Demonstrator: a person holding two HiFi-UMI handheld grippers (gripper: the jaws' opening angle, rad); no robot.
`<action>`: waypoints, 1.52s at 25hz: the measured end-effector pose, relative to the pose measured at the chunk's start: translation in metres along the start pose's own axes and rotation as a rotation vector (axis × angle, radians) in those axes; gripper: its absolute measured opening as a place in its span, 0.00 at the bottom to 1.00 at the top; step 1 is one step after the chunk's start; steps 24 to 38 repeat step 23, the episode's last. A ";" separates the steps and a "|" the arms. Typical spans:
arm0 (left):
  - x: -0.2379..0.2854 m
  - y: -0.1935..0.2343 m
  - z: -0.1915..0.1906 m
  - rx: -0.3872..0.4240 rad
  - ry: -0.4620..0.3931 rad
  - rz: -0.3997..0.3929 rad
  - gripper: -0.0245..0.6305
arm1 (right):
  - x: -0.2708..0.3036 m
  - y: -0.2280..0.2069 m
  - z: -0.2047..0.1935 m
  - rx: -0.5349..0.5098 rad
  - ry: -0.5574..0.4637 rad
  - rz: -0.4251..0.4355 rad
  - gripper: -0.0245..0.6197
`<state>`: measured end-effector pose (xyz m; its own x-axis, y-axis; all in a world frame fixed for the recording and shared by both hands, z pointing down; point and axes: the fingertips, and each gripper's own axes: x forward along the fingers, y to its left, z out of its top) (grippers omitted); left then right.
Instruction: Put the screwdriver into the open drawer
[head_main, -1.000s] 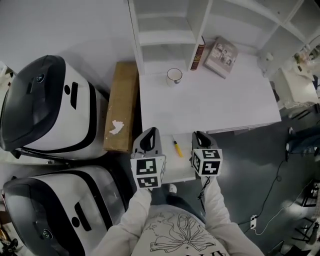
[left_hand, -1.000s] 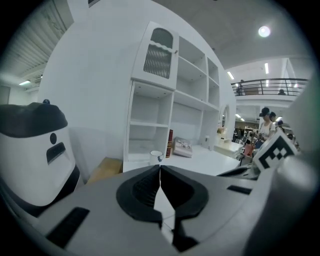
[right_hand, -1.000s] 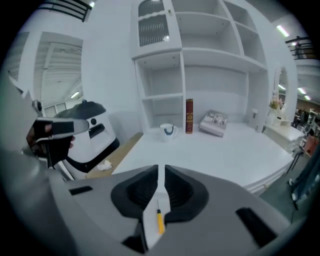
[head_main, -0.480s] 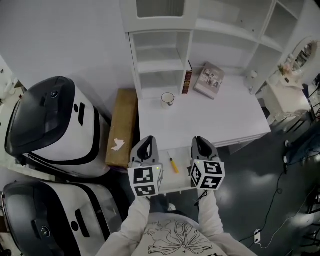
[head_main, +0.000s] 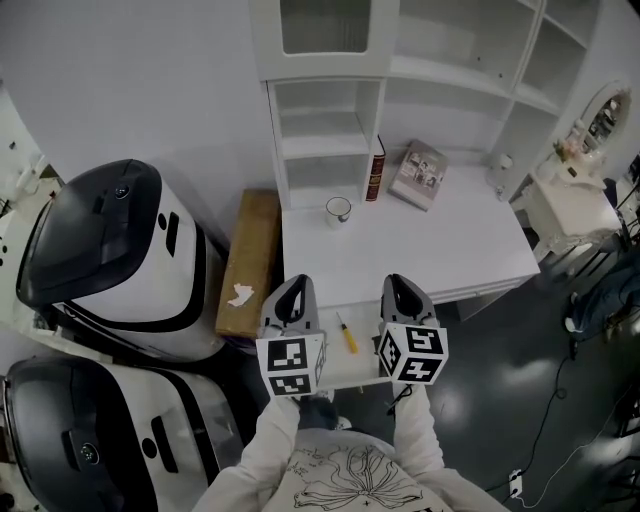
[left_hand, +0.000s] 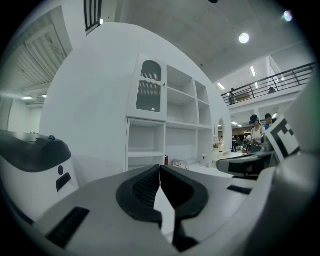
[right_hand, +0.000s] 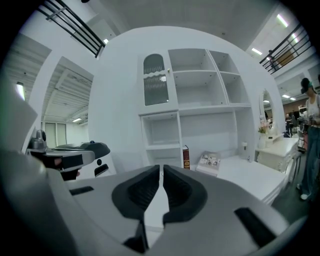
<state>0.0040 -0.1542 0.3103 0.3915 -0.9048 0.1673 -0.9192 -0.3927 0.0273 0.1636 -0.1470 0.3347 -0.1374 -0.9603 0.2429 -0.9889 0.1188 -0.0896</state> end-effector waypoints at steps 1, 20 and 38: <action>-0.001 0.000 0.001 0.000 -0.002 0.001 0.05 | -0.001 0.000 0.001 0.000 -0.002 0.001 0.07; -0.003 -0.004 0.009 0.003 -0.016 -0.003 0.05 | 0.001 0.006 0.000 -0.010 -0.003 0.020 0.07; -0.001 -0.004 0.010 0.003 -0.021 -0.005 0.05 | 0.004 0.007 0.000 -0.015 -0.001 0.023 0.07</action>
